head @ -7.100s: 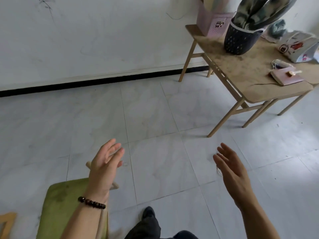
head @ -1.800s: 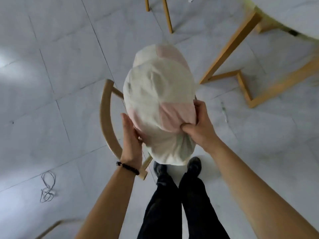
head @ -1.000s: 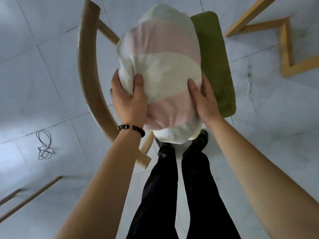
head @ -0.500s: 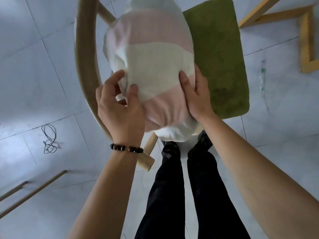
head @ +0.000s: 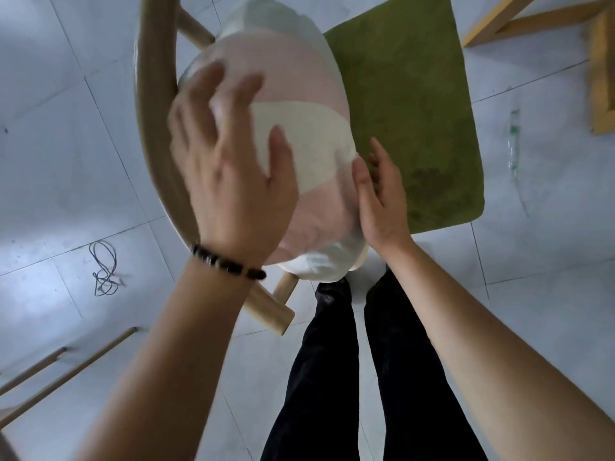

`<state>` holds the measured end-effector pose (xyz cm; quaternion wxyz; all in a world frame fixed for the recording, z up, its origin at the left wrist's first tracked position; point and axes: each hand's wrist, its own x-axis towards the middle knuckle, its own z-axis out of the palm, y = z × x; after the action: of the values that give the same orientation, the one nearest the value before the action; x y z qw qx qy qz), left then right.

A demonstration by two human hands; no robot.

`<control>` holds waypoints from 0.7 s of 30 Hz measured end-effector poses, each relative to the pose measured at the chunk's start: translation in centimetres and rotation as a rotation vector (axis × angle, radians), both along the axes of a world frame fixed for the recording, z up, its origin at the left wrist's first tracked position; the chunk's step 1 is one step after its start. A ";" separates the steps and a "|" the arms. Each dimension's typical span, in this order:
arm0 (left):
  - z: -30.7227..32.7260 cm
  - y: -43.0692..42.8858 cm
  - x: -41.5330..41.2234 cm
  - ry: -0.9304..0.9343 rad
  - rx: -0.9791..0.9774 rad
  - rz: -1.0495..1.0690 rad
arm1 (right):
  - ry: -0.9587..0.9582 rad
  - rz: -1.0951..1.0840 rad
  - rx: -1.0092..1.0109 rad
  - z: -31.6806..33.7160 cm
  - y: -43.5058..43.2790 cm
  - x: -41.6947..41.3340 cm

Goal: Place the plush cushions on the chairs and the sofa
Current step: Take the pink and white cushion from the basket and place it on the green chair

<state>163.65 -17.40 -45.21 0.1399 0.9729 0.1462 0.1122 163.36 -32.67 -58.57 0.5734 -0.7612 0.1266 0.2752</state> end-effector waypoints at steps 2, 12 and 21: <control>-0.1 0.1 3.6 0.199 0.056 -0.226 | -0.027 0.003 -0.036 0.3 -0.4 -0.1; -8.0 6.7 13.5 0.836 0.529 -0.522 | -0.188 0.290 -0.164 1.6 4.7 0.7; -7.6 6.8 10.8 0.631 0.503 -0.525 | -0.092 0.240 -0.076 -1.5 -0.8 -6.4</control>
<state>174.44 -10.61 -52.78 -0.1272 0.9671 -0.1008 -0.1959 156.95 -33.48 -60.10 0.5123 -0.8039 0.0188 0.3017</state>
